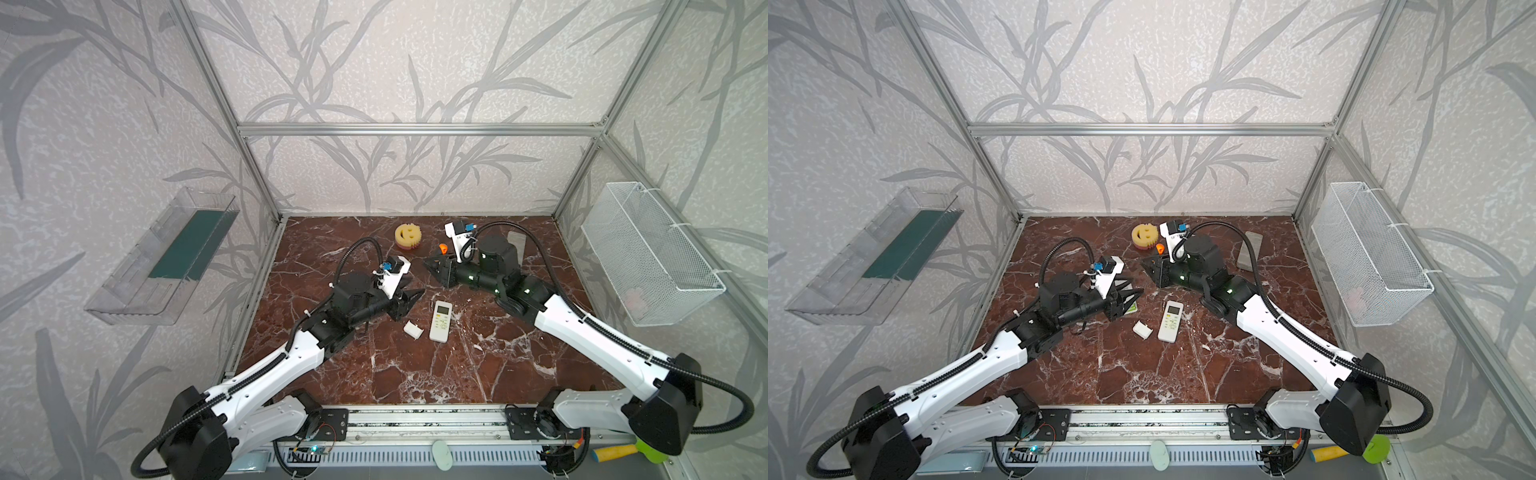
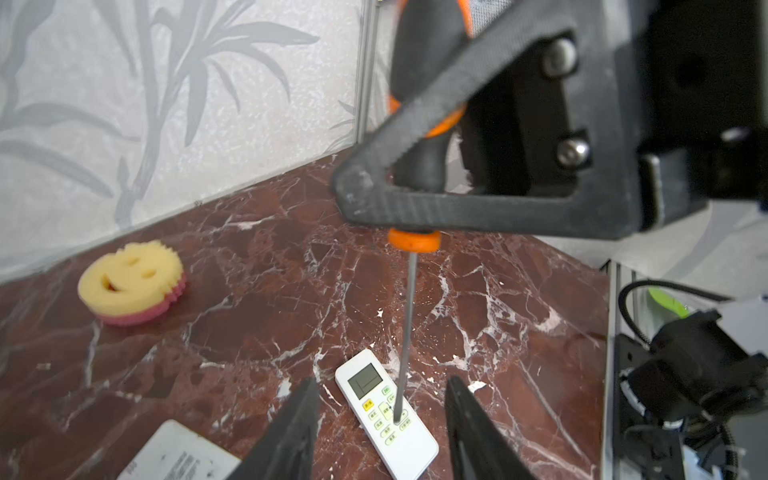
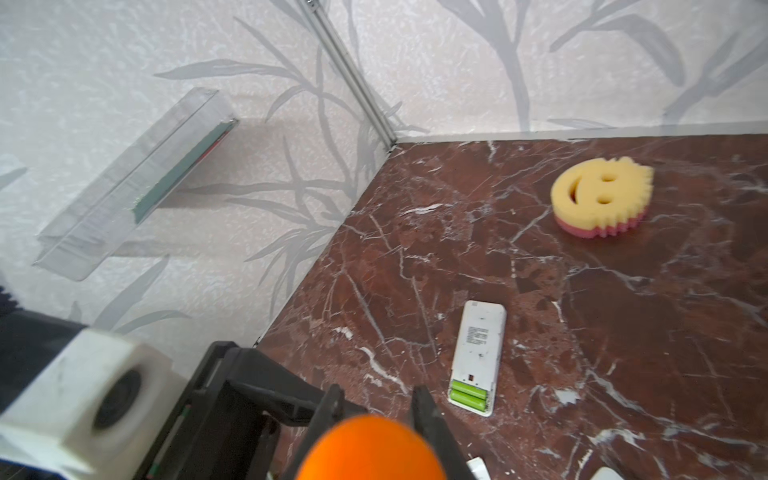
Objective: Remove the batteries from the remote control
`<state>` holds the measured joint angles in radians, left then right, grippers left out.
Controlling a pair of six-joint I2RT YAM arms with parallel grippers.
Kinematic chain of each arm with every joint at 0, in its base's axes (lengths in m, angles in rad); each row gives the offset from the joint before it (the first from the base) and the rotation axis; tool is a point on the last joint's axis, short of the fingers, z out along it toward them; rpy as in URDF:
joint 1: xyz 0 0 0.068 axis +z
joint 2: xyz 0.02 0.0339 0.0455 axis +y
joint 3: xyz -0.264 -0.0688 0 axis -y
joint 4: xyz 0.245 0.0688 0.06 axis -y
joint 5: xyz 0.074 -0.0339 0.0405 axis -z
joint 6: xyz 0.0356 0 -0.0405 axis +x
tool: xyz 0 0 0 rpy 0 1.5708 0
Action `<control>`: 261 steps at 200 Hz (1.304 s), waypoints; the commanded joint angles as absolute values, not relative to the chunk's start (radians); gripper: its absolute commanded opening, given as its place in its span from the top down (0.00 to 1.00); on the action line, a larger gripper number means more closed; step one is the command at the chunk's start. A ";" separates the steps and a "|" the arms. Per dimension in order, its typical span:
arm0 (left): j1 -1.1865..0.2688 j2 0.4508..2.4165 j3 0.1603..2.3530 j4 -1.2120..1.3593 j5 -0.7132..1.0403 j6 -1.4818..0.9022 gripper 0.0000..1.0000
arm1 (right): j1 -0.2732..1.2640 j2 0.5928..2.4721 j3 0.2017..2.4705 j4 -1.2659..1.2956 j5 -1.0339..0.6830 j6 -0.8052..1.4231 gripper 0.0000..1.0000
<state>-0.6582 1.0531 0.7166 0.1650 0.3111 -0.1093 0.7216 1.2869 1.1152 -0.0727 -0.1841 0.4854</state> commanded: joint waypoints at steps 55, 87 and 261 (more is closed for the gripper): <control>-0.400 1.161 0.713 -0.122 0.296 -0.555 0.36 | 0.946 1.487 1.006 0.211 0.259 0.280 1.00; -0.370 1.301 0.727 -0.087 0.317 -0.591 0.40 | 0.952 1.608 0.996 0.349 0.310 0.277 1.00; -0.307 1.690 0.686 0.244 0.588 -0.771 0.61 | 0.884 1.862 1.029 0.491 0.254 0.360 1.00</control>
